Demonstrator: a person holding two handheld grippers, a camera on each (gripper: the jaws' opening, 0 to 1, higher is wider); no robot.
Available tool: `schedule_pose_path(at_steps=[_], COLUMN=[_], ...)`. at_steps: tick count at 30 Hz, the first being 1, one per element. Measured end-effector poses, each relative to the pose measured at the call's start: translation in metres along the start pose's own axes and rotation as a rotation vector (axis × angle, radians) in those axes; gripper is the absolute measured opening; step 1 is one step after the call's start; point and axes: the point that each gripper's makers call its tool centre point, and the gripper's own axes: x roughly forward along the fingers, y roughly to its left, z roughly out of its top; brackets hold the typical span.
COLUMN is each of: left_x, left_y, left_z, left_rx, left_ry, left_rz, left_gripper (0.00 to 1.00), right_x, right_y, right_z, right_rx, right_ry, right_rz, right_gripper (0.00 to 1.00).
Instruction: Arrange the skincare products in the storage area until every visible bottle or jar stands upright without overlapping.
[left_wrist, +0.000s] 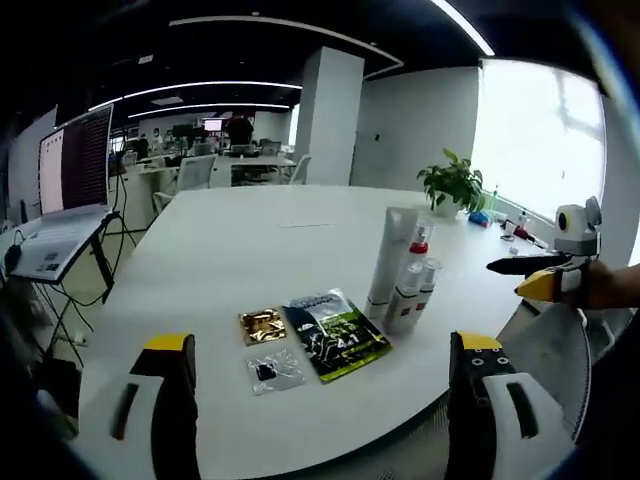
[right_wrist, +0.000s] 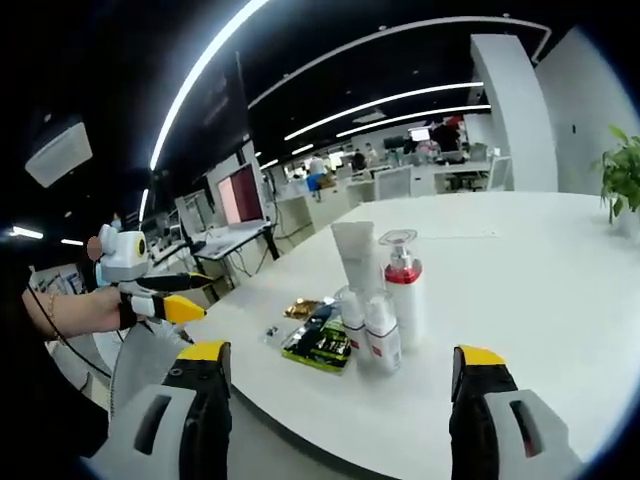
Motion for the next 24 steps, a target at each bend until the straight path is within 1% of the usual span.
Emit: schedule_pose_path(at_steps=[5,18,24], left_x=[-0.0013,-0.0025,-0.0017], left_y=[-0.0039,-0.0053,-0.0061], left_z=[0.0006,0.0003,-0.0024], left_rx=[0.001,-0.004,0.0], left_ry=[0.0,0.001,0.012], left_rz=[-0.002,-0.001,-0.007], left_gripper=[0.99,0.99,0.98], right_x=[0.0,0.0014,0.0011], right_y=[0.0013,0.0015,0.0024], right_z=[-0.0014,-0.0029,-0.0046], right_rx=[-0.002,-0.001,0.004], right_ry=[0.004,0.015,0.016], right_rz=[0.002,0.009,0.01], right_gripper=[0.94,0.94,0.93])
